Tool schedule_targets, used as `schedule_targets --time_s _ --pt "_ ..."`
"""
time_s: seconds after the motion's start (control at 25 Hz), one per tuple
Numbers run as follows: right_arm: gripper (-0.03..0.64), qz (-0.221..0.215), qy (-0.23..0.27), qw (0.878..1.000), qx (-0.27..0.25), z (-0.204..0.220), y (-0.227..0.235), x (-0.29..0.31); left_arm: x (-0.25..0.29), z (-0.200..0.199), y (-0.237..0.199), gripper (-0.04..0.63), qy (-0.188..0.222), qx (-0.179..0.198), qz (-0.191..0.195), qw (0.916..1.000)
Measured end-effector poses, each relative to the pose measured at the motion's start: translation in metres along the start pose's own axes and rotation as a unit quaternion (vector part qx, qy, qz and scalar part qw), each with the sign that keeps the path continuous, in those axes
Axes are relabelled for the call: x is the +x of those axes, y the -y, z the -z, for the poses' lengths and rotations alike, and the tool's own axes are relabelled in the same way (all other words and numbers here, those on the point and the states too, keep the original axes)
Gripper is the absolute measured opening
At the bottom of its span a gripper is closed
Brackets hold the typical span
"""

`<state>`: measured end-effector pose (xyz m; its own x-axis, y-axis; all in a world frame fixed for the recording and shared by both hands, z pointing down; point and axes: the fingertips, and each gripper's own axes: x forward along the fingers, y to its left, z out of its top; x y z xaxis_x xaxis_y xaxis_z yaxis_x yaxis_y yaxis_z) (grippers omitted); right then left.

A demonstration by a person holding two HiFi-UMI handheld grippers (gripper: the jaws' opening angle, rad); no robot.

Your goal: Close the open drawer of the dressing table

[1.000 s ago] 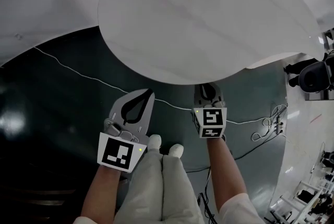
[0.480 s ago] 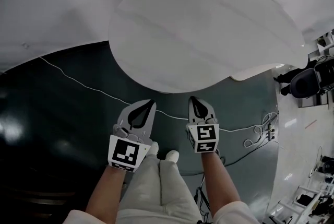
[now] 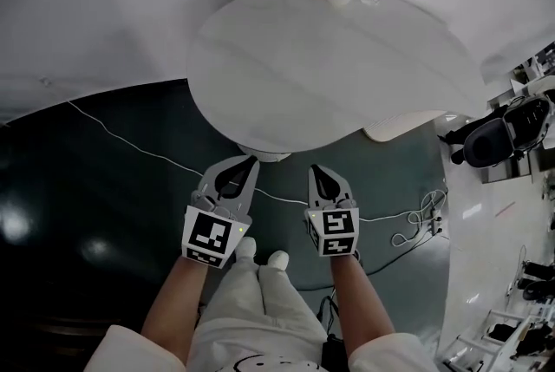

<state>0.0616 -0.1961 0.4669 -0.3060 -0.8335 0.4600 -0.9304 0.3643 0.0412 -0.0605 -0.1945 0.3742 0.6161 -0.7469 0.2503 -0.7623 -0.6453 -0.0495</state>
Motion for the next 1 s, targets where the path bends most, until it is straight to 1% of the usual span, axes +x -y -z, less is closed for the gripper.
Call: schedule_targets --time_s 0.08,0.16,0.24,0.32,0.48,0.6,0.68,0.8,0.92,1.0 --pt "-0.005 0.005 -0.015 1.000 -0.004 -0.009 0.002 -0.011 -0.004 -0.009 0.001 0.017 -0.002 -0.002 -0.002 1.0000" --pt "-0.005 0.011 -0.017 1.000 -0.006 -0.022 0.003 -0.024 -0.010 -0.018 -0.001 0.017 -0.001 -0.014 -0.008 0.9999" --pt "-0.005 0.011 -0.004 1.000 -0.012 -0.036 0.003 -0.037 -0.017 -0.027 -0.001 0.017 0.002 -0.022 -0.011 0.9997" --pt "-0.005 0.007 0.013 1.000 -0.019 -0.049 0.003 -0.049 -0.023 -0.037 -0.001 0.017 0.007 -0.022 -0.017 0.9996" --pt "-0.005 -0.003 0.056 0.998 0.001 -0.075 0.005 -0.073 -0.033 -0.054 0.001 0.017 0.020 -0.020 -0.026 0.9993" --pt "-0.005 0.002 0.082 0.997 0.008 -0.094 0.010 -0.089 -0.041 -0.074 0.002 0.017 0.036 -0.013 -0.031 0.9988" --pt "-0.005 0.010 0.085 0.996 0.004 -0.104 0.013 -0.099 -0.046 -0.088 0.004 0.017 0.048 -0.010 -0.033 0.9983" --pt "-0.005 0.022 0.084 0.996 -0.007 -0.122 0.014 -0.114 -0.053 -0.111 0.007 0.017 0.071 -0.010 -0.023 0.9972" --pt "-0.005 0.023 0.106 0.994 -0.016 -0.149 0.013 -0.131 -0.060 -0.139 0.010 0.017 0.098 0.008 -0.014 0.9950" --pt "-0.005 0.022 0.126 0.991 -0.028 -0.169 0.011 -0.143 -0.066 -0.162 0.012 0.017 0.123 0.018 -0.015 0.9921"
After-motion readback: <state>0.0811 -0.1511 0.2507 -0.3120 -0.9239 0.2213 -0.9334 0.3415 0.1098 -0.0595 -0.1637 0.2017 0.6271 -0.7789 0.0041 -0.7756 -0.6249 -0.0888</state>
